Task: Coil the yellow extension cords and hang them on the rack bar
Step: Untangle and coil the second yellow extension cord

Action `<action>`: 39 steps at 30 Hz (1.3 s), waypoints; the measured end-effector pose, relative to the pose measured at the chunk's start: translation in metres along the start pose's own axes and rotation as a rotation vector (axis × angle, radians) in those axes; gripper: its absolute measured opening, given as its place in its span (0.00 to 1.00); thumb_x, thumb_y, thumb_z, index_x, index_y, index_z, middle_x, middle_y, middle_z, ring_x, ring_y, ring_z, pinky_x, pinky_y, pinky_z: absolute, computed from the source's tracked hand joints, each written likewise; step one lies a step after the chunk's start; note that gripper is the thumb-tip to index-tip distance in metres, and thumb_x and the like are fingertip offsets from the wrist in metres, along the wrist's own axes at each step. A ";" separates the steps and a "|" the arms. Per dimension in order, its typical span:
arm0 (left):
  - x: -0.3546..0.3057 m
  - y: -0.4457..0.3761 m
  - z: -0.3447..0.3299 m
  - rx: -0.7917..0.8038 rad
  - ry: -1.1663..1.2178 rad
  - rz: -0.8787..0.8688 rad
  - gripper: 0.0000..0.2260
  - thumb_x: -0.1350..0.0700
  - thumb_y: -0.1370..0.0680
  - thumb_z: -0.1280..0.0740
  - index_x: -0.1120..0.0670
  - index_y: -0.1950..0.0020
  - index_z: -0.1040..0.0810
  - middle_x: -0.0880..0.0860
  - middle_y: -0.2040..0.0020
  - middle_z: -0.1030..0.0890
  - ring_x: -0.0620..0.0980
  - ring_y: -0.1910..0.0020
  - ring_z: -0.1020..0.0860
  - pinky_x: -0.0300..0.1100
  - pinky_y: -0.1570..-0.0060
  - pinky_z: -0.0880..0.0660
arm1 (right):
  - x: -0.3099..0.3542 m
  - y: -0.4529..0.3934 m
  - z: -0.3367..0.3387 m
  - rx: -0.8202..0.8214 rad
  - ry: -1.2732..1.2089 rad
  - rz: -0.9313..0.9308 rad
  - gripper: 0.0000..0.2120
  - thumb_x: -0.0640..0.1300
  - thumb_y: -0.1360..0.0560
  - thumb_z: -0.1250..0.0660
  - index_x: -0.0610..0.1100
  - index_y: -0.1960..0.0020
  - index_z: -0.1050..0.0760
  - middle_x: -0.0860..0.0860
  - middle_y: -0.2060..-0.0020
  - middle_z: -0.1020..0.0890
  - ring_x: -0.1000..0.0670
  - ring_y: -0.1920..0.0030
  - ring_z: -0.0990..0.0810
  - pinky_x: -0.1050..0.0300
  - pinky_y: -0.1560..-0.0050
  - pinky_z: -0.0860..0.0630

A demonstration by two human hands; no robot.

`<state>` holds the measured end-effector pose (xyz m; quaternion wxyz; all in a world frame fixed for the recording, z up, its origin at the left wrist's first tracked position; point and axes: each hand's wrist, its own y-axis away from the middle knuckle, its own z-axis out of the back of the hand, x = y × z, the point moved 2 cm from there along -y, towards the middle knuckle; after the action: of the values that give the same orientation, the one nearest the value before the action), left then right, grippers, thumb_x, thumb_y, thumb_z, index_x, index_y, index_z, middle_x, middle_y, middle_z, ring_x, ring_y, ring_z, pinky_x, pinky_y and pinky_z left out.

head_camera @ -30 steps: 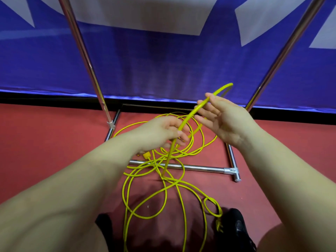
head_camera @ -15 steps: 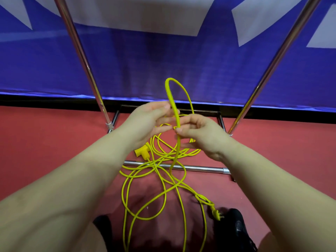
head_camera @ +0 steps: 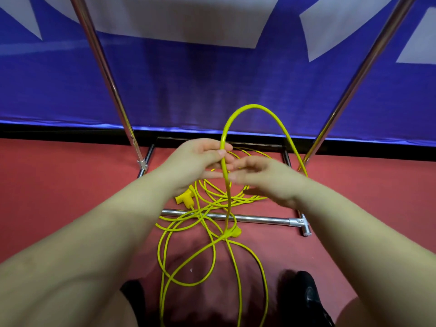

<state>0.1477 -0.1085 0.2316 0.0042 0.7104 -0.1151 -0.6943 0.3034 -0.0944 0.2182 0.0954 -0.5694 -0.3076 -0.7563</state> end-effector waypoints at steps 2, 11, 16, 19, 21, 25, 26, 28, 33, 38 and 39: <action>-0.003 0.000 0.003 -0.040 0.103 -0.011 0.07 0.63 0.21 0.40 0.54 0.51 0.23 0.48 0.62 0.17 0.43 0.62 0.17 0.39 0.60 0.20 | -0.009 -0.001 -0.010 0.050 0.141 0.019 0.10 0.34 0.29 0.30 0.46 0.52 0.26 0.46 0.54 0.21 0.53 0.57 0.23 0.60 0.53 0.24; 0.013 -0.003 0.002 0.073 -0.211 0.011 0.11 0.60 0.21 0.38 0.48 0.42 0.25 0.48 0.46 0.19 0.42 0.46 0.23 0.33 0.46 0.28 | 0.013 -0.001 0.001 -0.284 0.037 0.229 0.08 0.34 0.25 0.35 0.46 0.57 0.25 0.47 0.64 0.21 0.55 0.66 0.21 0.61 0.62 0.22; 0.032 -0.003 -0.004 0.185 -0.612 0.067 0.13 0.62 0.21 0.38 0.58 0.36 0.28 0.53 0.42 0.22 0.45 0.43 0.24 0.30 0.46 0.30 | 0.023 0.002 0.010 -0.344 -0.316 0.241 0.07 0.34 0.24 0.37 0.45 0.55 0.26 0.49 0.61 0.18 0.55 0.66 0.20 0.61 0.60 0.20; 0.029 -0.005 -0.003 0.125 -0.589 0.013 0.07 0.62 0.21 0.37 0.58 0.44 0.25 0.53 0.47 0.20 0.49 0.46 0.22 0.39 0.42 0.28 | 0.026 0.003 0.008 -0.344 -0.398 0.246 0.06 0.35 0.24 0.36 0.45 0.53 0.25 0.49 0.60 0.18 0.52 0.62 0.19 0.59 0.56 0.20; 0.026 -0.007 -0.002 0.075 -0.564 -0.049 0.04 0.63 0.21 0.38 0.55 0.53 0.26 0.57 0.50 0.19 0.46 0.53 0.21 0.39 0.49 0.26 | 0.027 0.002 0.007 -0.316 -0.421 0.241 0.06 0.37 0.24 0.36 0.45 0.50 0.25 0.49 0.57 0.17 0.50 0.56 0.18 0.57 0.53 0.20; 0.015 -0.009 0.001 -0.054 -0.406 -0.132 0.04 0.62 0.21 0.39 0.56 0.50 0.25 0.51 0.59 0.20 0.37 0.69 0.23 0.31 0.64 0.27 | 0.010 -0.003 0.000 -0.219 -0.099 0.087 0.18 0.41 0.28 0.31 0.43 0.38 0.27 0.48 0.53 0.18 0.52 0.54 0.19 0.60 0.54 0.24; 0.012 -0.009 0.002 -0.086 -0.366 -0.147 0.04 0.60 0.21 0.39 0.54 0.51 0.25 0.49 0.60 0.20 0.37 0.70 0.23 0.32 0.64 0.26 | 0.004 -0.004 -0.005 -0.163 0.035 0.038 0.21 0.41 0.28 0.29 0.43 0.37 0.28 0.49 0.55 0.19 0.54 0.57 0.21 0.61 0.55 0.26; 0.005 -0.008 0.004 -0.134 -0.290 -0.171 0.06 0.58 0.21 0.39 0.49 0.54 0.25 0.46 0.62 0.19 0.37 0.71 0.24 0.33 0.64 0.25 | -0.009 -0.008 -0.015 -0.069 0.245 -0.017 0.19 0.40 0.30 0.28 0.41 0.41 0.27 0.50 0.58 0.21 0.55 0.59 0.23 0.61 0.54 0.25; -0.004 -0.004 0.005 -0.157 -0.140 -0.161 0.07 0.58 0.20 0.40 0.48 0.51 0.25 0.45 0.59 0.18 0.40 0.68 0.21 0.33 0.62 0.23 | -0.009 -0.013 -0.017 -0.156 0.372 0.091 0.05 0.36 0.27 0.31 0.41 0.56 0.27 0.52 0.70 0.25 0.64 0.75 0.27 0.71 0.67 0.31; 0.011 -0.005 0.006 -0.031 -0.296 -0.023 0.11 0.58 0.20 0.39 0.51 0.39 0.26 0.48 0.50 0.20 0.43 0.55 0.21 0.30 0.56 0.25 | 0.003 -0.013 -0.003 -0.303 0.191 0.155 0.01 0.35 0.25 0.34 0.39 0.55 0.25 0.44 0.67 0.21 0.48 0.66 0.22 0.56 0.61 0.25; 0.018 -0.005 0.005 0.035 -0.461 0.020 0.12 0.58 0.21 0.38 0.53 0.37 0.25 0.48 0.49 0.21 0.42 0.53 0.23 0.29 0.55 0.27 | 0.006 -0.012 0.001 -0.334 0.119 0.165 0.03 0.35 0.25 0.35 0.40 0.56 0.25 0.44 0.66 0.21 0.47 0.65 0.21 0.57 0.62 0.24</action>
<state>0.1436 -0.1061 0.2126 -0.0279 0.5316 -0.1321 -0.8361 0.2960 -0.0833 0.2192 0.0794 -0.5550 -0.1240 -0.8187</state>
